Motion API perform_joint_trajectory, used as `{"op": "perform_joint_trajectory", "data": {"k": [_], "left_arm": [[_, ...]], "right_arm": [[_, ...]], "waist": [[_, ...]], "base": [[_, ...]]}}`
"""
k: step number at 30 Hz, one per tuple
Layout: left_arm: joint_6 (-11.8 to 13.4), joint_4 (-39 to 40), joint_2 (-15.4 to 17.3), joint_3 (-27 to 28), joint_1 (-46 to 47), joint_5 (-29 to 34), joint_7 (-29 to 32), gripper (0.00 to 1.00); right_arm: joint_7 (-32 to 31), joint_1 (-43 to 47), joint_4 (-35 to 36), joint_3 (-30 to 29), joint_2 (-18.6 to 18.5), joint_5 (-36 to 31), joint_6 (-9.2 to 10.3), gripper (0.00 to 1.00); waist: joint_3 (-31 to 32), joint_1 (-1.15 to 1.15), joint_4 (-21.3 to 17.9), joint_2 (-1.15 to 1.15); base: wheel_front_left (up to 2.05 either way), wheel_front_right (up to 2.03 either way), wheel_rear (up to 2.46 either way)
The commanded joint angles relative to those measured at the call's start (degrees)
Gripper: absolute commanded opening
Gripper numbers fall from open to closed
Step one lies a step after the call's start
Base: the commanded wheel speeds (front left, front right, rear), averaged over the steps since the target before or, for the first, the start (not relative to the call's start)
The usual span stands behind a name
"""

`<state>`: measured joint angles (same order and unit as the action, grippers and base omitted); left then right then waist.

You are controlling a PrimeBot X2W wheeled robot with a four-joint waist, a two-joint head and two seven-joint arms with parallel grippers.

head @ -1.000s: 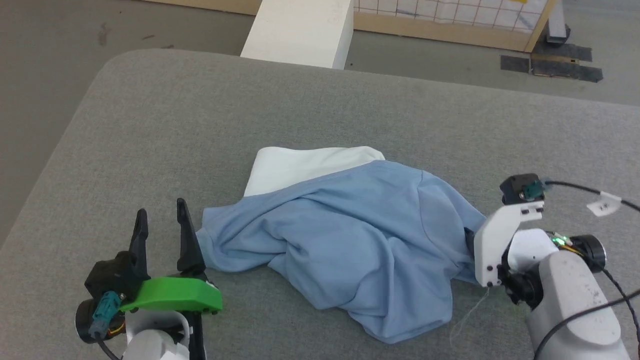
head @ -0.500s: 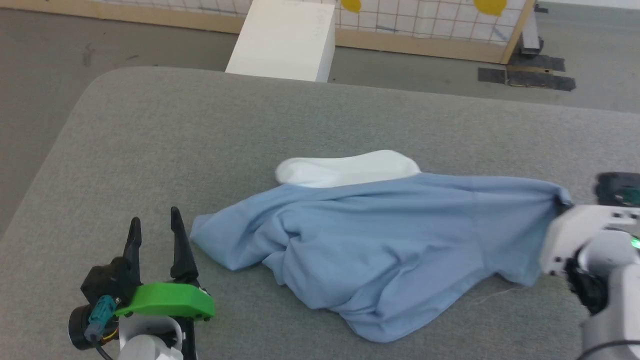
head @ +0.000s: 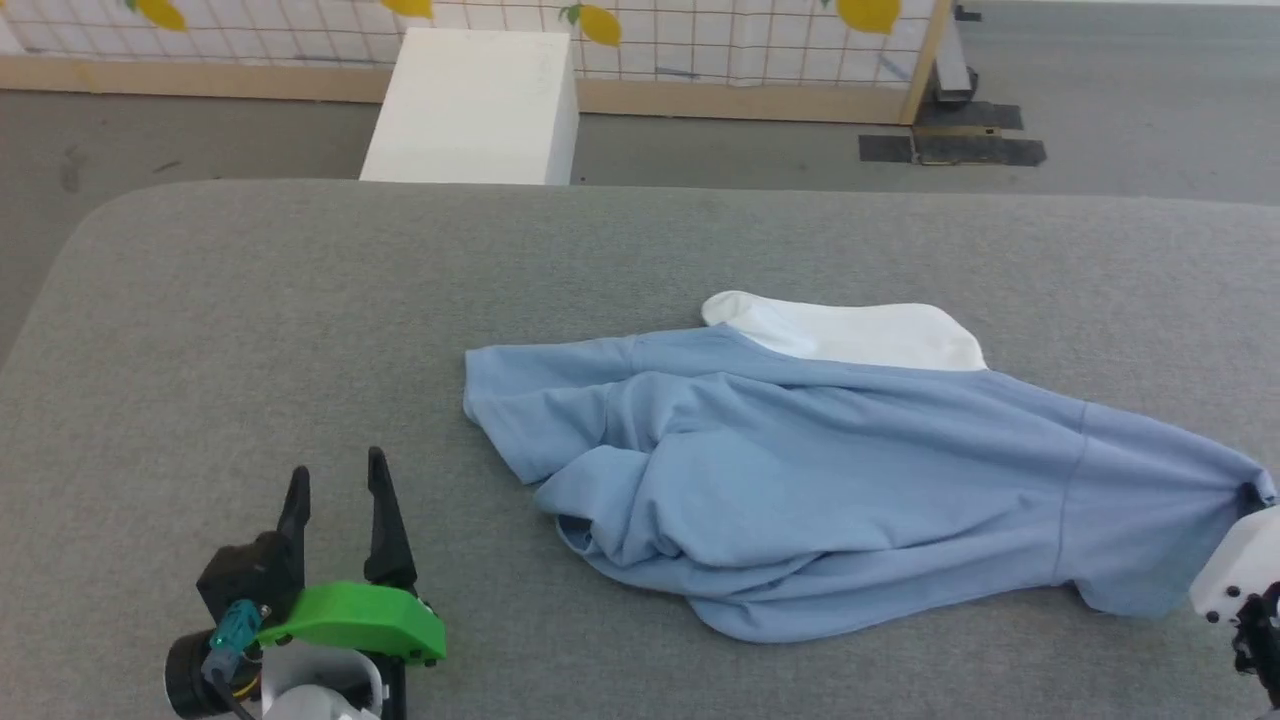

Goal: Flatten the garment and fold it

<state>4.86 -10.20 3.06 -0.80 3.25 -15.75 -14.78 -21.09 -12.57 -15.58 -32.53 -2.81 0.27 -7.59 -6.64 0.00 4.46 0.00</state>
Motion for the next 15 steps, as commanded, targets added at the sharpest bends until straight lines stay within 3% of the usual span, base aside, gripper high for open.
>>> {"op": "perform_joint_trajectory", "data": {"k": [1,7,15], "left_arm": [[-0.1,-1.2,-0.2,-0.4,1.0,-0.2,-0.2,1.00],[0.6,-6.3,0.3,-1.1,6.1,-1.3,4.9,1.00],[2.3,-14.7,4.3,-2.1,18.9,-0.2,19.9,1.00]], "right_arm": [[1.3,1.3,-0.6,0.5,-0.1,1.3,0.10,1.00],[9.1,3.7,-1.6,5.8,-0.1,4.0,0.10,1.00],[19.8,7.0,1.9,16.3,-0.1,6.3,0.10,1.00]], "waist": [[-0.1,0.00,-1.7,0.00],[-0.3,0.00,-4.1,0.00],[-2.5,0.00,-8.3,0.00]], "base": [[0.00,0.00,0.00],[0.00,0.00,0.00],[0.00,0.00,0.00]]}}
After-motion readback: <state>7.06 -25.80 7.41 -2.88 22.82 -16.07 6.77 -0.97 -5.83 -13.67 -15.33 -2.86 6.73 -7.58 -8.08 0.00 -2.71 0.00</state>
